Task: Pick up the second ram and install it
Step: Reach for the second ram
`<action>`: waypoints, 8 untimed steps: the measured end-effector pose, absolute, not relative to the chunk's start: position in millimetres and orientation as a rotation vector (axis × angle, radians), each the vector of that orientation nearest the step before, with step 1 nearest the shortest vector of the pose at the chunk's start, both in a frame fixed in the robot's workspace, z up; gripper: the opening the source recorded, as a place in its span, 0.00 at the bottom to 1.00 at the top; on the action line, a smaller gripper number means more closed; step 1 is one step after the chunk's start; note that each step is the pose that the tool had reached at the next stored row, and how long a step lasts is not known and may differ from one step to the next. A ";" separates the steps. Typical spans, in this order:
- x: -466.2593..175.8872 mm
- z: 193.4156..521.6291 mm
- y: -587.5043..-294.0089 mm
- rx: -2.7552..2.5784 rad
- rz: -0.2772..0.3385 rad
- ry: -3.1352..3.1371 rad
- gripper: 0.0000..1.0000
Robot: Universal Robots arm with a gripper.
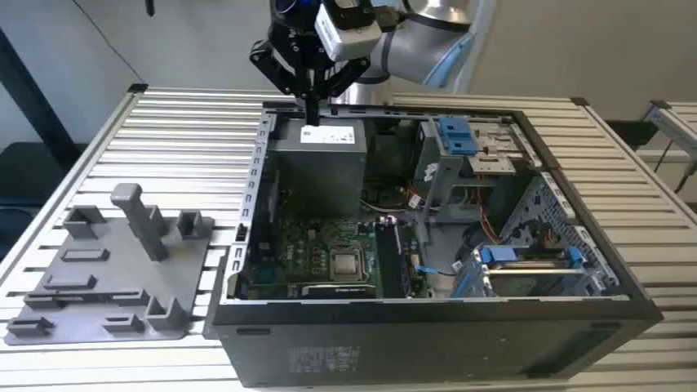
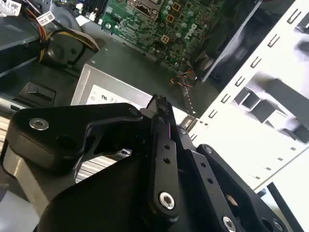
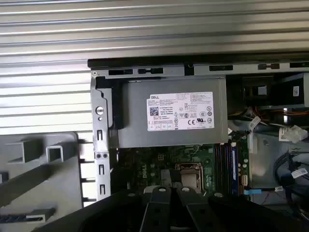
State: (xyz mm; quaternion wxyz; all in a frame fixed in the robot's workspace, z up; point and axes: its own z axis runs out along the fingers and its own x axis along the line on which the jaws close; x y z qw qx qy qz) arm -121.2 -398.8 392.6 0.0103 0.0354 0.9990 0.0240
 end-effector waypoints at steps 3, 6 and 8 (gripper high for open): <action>-121.2 392.6 -398.8 0.110 0.075 3.118 0.11; -121.2 392.6 -398.8 0.110 0.075 3.118 0.11; -121.2 392.6 -398.8 0.110 0.075 3.118 0.11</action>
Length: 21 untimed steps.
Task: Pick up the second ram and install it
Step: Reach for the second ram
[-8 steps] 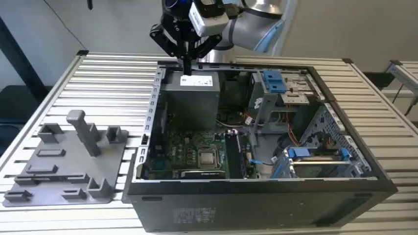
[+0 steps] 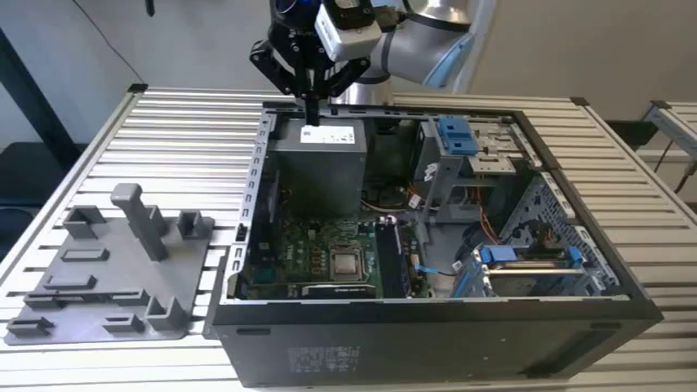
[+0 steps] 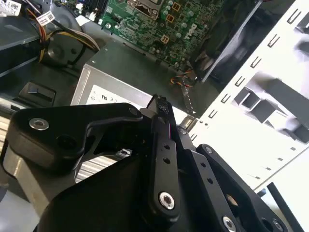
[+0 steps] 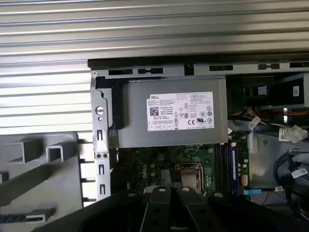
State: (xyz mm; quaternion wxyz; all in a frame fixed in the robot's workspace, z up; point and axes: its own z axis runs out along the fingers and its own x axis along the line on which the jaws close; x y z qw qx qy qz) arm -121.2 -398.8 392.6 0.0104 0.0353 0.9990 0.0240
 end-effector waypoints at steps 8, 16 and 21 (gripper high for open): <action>-126.8 392.6 -398.8 0.110 0.075 3.118 0.11; -136.0 392.6 -398.8 0.110 0.075 3.118 0.11; -143.2 392.5 -398.8 0.110 0.075 3.118 0.11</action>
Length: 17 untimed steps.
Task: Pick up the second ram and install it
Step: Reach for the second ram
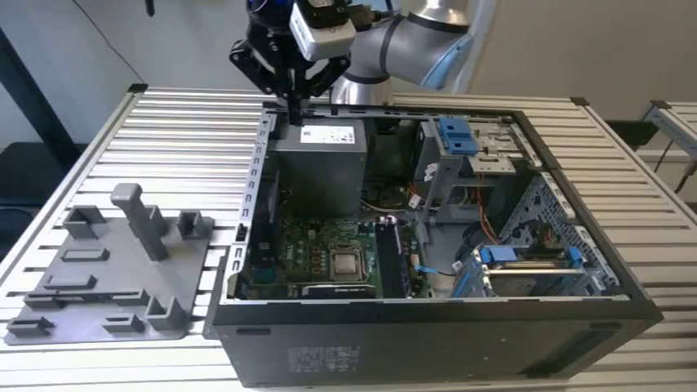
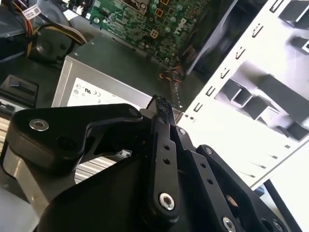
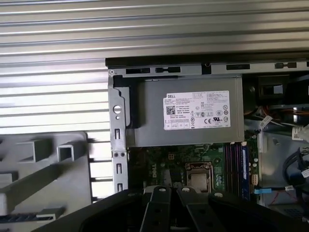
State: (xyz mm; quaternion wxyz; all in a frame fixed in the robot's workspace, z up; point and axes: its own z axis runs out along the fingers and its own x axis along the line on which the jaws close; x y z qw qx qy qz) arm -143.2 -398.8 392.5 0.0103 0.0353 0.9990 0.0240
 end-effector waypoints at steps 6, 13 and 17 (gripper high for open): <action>-151.6 392.4 -398.8 0.108 0.075 3.118 0.11; -161.2 392.2 -398.8 0.100 0.075 3.119 0.11; -165.9 392.1 -398.8 0.096 0.075 3.119 0.11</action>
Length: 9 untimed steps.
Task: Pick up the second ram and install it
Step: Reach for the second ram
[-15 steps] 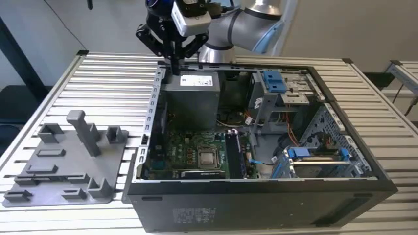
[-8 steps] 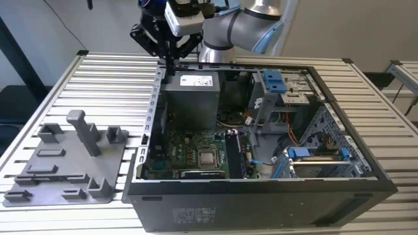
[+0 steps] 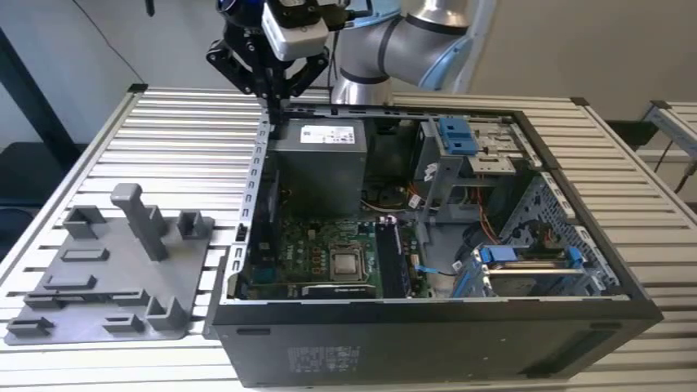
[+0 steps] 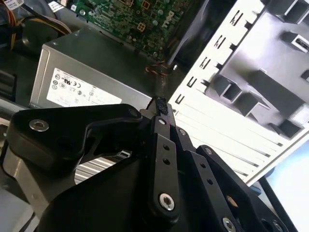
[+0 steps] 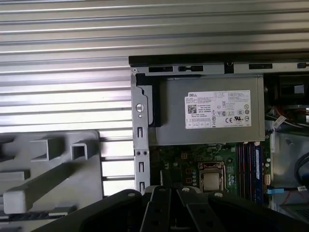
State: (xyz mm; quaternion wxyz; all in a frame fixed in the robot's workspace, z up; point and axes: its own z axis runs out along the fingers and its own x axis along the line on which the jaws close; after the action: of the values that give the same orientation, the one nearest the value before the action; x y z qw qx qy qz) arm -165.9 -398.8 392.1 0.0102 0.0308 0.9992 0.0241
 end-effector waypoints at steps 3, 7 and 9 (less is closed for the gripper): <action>-169.2 392.0 -398.8 0.093 0.075 3.119 0.11; -174.7 391.8 -398.8 0.089 0.075 3.119 0.11; -176.7 391.6 -398.8 0.087 0.075 3.119 0.11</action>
State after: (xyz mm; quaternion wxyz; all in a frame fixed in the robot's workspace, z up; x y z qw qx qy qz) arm -176.7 -398.8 391.6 0.0102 0.0278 0.9993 0.0242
